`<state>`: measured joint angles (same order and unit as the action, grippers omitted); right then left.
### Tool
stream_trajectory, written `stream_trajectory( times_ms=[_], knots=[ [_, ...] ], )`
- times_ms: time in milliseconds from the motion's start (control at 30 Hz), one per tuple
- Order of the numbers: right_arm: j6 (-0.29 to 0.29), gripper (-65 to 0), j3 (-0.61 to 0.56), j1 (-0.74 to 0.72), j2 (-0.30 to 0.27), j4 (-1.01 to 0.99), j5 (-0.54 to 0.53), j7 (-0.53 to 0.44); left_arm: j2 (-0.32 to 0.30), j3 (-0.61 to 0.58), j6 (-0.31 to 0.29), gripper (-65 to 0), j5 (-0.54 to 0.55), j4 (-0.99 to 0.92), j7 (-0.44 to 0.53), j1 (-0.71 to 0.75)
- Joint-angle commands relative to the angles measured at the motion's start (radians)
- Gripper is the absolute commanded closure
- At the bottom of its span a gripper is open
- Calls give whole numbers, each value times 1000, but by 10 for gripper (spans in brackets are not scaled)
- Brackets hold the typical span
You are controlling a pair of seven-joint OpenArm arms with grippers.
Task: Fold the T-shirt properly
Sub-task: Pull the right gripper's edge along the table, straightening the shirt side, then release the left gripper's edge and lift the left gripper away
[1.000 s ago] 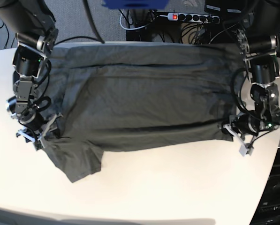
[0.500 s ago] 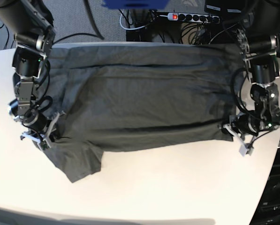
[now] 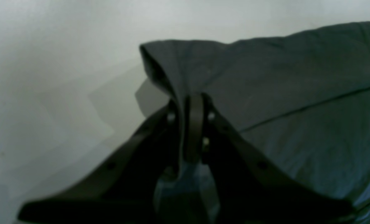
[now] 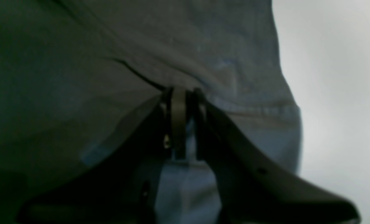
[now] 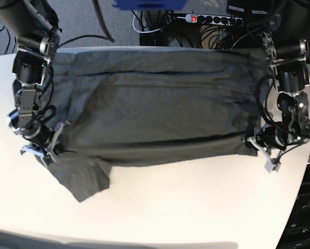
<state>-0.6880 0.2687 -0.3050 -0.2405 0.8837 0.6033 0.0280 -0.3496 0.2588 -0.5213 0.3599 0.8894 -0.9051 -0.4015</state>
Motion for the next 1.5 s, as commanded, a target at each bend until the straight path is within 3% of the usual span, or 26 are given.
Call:
stream_trajectory(
  times_ms=[0,667,933,1133,1467],
  knots=[
    [-10,-22,5,36,-23,15,109,154,-16,4,-6,-41,14,20,14,-27],
    [-10,-25,-3,235,43,467,109,138,-16,7,-9,-41,17,52,10,-27],
    [-10,-28,-4,235,63,532,109,62,-15,69,-6,-41,17,127,2,-6],
    [-10,-28,-32,234,59,556,114,59,-16,69,-7,-41,15,124,2,6],
    [-10,-26,-22,234,60,558,232,66,-15,69,-7,-41,11,116,7,6]
  ],
)
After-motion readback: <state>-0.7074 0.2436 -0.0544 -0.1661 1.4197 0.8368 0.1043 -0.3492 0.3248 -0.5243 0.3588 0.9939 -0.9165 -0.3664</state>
